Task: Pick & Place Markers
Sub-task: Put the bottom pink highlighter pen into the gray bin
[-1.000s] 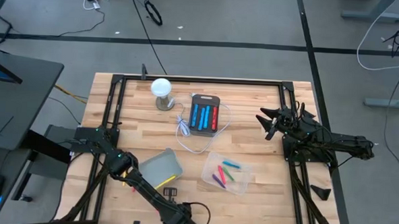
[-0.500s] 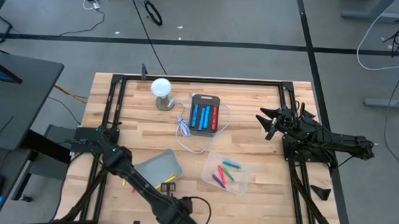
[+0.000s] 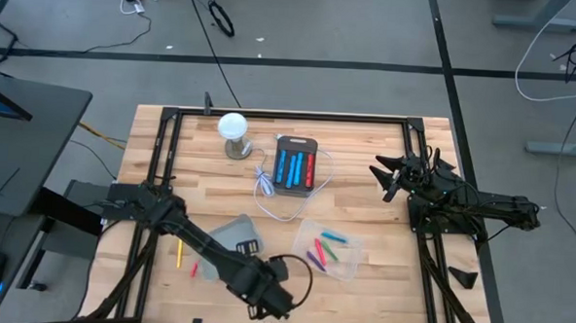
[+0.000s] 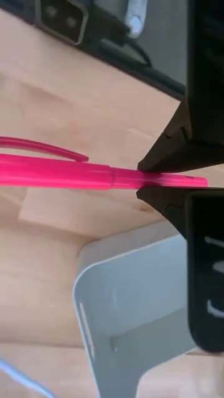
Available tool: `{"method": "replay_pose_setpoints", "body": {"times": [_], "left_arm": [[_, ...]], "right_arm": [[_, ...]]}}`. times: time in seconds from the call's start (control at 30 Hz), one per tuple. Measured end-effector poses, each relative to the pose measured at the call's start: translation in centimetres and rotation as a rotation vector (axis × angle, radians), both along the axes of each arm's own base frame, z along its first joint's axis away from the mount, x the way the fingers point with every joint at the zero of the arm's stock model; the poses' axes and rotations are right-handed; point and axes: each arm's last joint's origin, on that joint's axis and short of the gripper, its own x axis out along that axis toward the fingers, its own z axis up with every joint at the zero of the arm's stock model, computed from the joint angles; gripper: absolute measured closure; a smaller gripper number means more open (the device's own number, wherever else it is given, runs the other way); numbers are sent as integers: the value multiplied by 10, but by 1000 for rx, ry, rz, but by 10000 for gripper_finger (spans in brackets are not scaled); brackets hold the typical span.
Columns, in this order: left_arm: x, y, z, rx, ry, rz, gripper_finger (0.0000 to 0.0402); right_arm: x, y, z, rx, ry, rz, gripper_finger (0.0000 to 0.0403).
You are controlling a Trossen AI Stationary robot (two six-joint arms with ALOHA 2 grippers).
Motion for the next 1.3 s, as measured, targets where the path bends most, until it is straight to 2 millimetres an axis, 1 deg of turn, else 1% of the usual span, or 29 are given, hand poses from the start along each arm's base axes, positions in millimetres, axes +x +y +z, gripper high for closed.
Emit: {"method": "replay_pose_setpoints", "body": {"times": [0.13,0.27,0.33,0.53,0.67,0.77,0.87,1.0,1.1,1.3], "left_arm": [[5,8,-1,0,0,40,375],[3,14,-17,17,70,87,377],[-4,17,-21,10,119,127,374],[-28,32,-26,28,181,213,374],[-51,48,-29,29,209,228,374],[-68,61,-36,38,234,246,372],[-81,73,-41,9,246,258,372],[-84,80,-46,10,259,224,372],[-81,83,-46,-4,252,203,362],[-72,94,-46,-20,227,244,338]], "right_arm": [[0,0,0,0,-1,0,172],[0,0,0,0,0,0,172],[0,0,0,0,0,-1,172],[0,0,0,0,-2,0,172],[0,0,0,0,-2,0,172],[0,0,0,0,-1,0,172],[0,0,0,0,-1,0,172],[0,0,0,0,-1,0,172],[0,0,0,0,-1,0,172],[0,0,0,0,-1,0,172]]}}
